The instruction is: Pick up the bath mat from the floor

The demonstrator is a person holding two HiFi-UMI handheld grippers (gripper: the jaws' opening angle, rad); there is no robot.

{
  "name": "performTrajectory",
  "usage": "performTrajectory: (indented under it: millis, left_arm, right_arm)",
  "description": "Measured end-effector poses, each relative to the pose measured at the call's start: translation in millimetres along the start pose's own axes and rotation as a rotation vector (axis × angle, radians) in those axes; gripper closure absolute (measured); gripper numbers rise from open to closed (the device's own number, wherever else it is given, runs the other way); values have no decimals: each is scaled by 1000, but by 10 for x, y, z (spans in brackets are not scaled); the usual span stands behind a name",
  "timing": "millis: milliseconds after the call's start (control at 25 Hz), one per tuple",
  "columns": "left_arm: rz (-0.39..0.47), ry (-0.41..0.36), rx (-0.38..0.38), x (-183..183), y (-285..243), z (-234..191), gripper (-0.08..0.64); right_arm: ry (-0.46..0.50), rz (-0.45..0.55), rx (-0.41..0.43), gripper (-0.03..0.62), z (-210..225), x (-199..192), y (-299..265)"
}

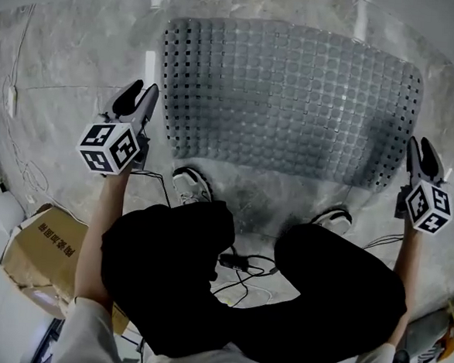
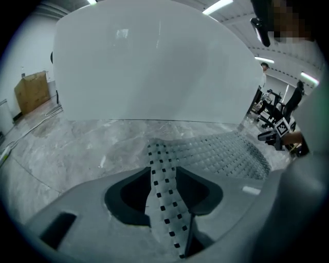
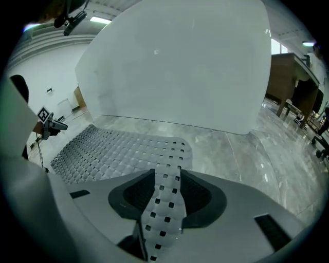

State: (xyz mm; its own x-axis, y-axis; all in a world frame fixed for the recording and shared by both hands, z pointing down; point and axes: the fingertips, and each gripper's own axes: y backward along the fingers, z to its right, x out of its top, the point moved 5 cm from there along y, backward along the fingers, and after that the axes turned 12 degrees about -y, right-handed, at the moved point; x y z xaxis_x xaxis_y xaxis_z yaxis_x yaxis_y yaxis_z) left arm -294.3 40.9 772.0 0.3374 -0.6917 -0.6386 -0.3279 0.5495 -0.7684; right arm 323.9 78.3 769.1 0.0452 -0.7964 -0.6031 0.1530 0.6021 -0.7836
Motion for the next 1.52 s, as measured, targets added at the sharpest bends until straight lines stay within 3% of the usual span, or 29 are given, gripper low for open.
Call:
performTrajectory:
  millis: [200,360,480,640,760,960,1240,1440,1520]
  left_arm:
    - [-79,33,10,-379,-214,-106,386]
    - [-116,101,-26,-574,-339,-85,277]
    - [-141,76,-53,-654,-449,-33,244]
    - [-142,134,-59,-617,-600,-33,202]
    - [-173,104,-35,-598,-666,7,202]
    - [-175,134,25,-613,-708,51,195]
    - [-200,109,78,-658,-702,107,184]
    - [-201,111,63,-582,-720,128,243]
    - [-194,145,26,-537,-728,158,306]
  right_arm:
    - [-54,11,-23,429,115,-114,-310]
    - [-49,13,-5,374,81,-159,-435]
    - [-47,2,-4,359,78,-229,-504]
    - [-25,-30,-32,330,114,-352,-570]
    - [-16,-38,-39,308,144,-327,-609]
    - [-49,-25,-35,308,167,-346,-625]
    - [-40,-16,-49,315,94,-408,-550]
    - [-35,-13,-8,403,-8,-336,-564]
    - [-16,-19,1,425,-43,-277,-562]
